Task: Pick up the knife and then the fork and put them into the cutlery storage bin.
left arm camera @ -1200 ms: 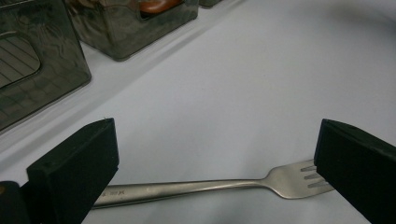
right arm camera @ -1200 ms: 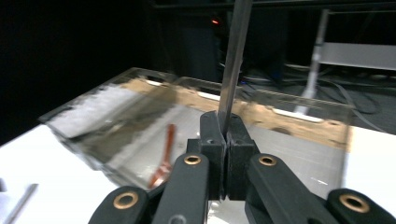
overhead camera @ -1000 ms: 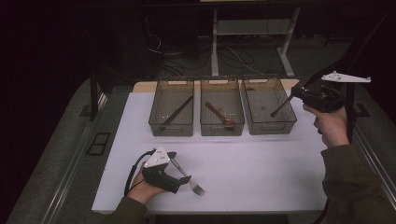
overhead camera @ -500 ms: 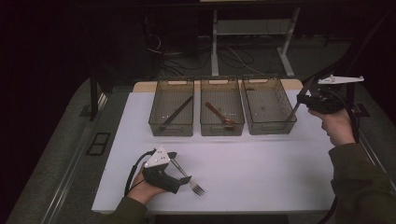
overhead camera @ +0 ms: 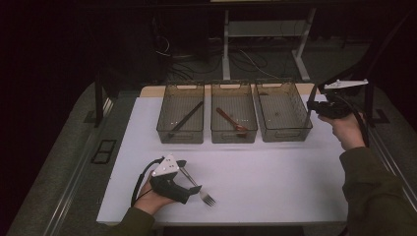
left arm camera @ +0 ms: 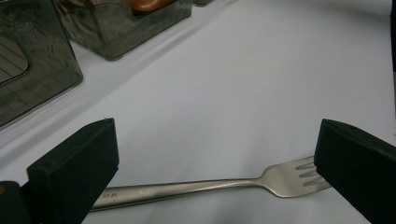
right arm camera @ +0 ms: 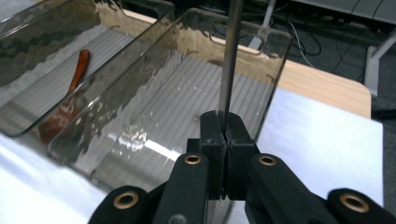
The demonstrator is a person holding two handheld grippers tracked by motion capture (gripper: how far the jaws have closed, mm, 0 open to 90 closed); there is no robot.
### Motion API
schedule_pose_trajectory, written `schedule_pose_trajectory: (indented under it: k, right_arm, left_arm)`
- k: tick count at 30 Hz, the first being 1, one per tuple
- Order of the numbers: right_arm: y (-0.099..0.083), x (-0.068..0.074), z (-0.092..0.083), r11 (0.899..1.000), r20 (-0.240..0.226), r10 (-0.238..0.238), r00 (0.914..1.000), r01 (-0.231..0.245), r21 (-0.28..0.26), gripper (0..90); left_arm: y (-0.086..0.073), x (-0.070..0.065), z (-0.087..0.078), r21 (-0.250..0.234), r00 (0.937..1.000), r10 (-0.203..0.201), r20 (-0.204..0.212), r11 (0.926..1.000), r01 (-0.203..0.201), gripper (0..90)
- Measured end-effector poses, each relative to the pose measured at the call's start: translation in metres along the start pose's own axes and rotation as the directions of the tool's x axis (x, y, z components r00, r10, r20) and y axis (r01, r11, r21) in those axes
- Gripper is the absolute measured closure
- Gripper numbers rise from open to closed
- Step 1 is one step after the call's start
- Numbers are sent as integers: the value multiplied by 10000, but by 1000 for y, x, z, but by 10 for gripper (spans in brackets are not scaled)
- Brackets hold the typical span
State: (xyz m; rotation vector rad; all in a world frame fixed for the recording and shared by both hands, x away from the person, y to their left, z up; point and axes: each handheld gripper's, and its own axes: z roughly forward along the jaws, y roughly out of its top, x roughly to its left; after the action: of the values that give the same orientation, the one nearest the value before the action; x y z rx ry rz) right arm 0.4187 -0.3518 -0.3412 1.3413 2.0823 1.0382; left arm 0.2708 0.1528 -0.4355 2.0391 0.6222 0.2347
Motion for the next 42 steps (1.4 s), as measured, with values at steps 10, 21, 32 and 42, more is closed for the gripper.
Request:
schedule_pose_trajectory:
  k: [10, 21, 32, 42]
  right_arm:
    - [16, 12, 40, 9995, 125, -292, 9995, 291, 99, 872]
    - [23, 25, 94, 9877, 216, -725, 9971, 688, 1403, 865]
    - [16, 29, 97, 9890, -751, 28, 9972, 83, 1478, 642]
    - [5, 31, 55, 9992, -1652, 260, 9859, -208, 328, 386]
  left_arm:
    - [1, 0, 0, -103, 10000, -24, 18, 9999, 25, 0]
    - [1, 2, -1, -120, 10000, 9, 35, 9999, -9, 0]
    - [1, 3, -2, -142, 10000, -41, 19, 9999, 42, 0]
    - [1, 4, -2, -133, 10000, -71, 23, 9999, 72, 0]
